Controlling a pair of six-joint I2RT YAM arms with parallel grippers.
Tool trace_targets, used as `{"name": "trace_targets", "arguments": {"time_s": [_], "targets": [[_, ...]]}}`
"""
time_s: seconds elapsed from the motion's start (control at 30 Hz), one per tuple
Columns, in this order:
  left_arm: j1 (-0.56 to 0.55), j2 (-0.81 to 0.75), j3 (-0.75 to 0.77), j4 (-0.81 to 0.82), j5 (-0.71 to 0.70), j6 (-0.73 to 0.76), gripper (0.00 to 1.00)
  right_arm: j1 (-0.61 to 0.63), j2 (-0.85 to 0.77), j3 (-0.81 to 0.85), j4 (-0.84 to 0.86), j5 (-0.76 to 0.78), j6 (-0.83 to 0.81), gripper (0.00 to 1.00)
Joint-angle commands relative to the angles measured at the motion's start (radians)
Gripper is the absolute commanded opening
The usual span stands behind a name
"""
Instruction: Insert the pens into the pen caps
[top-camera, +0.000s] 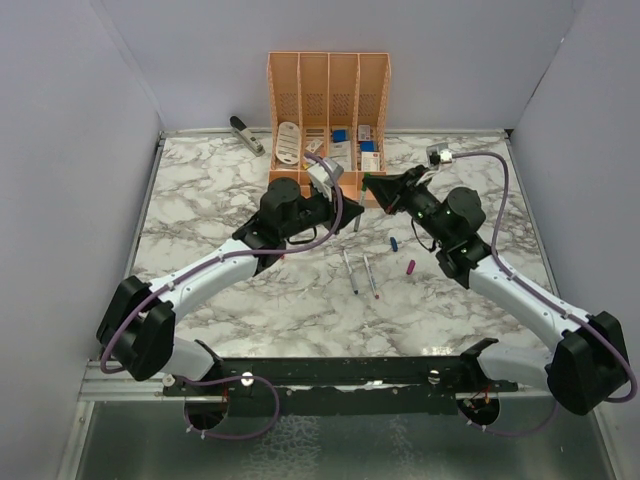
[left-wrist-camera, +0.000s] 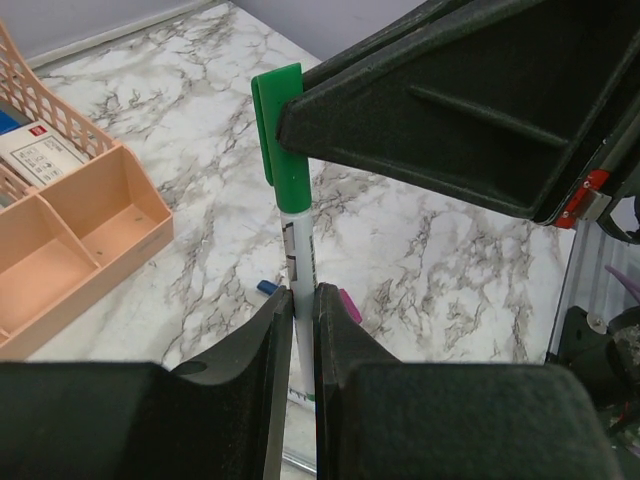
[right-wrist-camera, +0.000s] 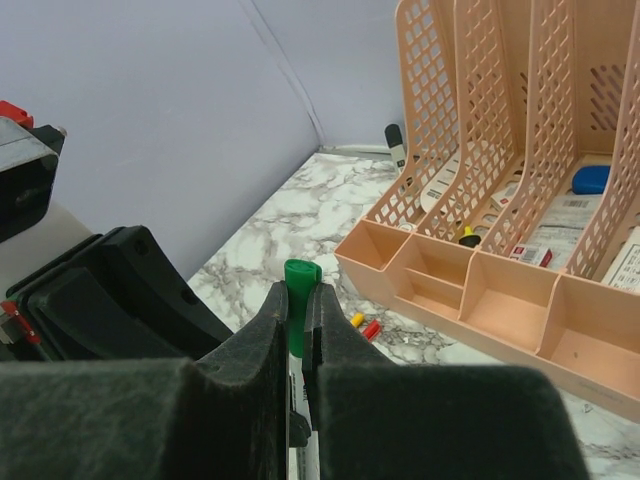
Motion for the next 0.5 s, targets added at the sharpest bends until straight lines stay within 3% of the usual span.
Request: {"name": "trace_targets", "arguments": {"time_s": [0.0,0.47], "targets": [[0.0,0.007,0.087,0.102,-0.061,0.051,0.0,0.022,0.036,0.012,-0.17,-0.037,-0.031,0.01],[0.002,0.011,0.13,0.125,-0.164,0.105,0.0,0.085,0.097,0.045,-0.325,0.034,-0.082,0.01]]}}
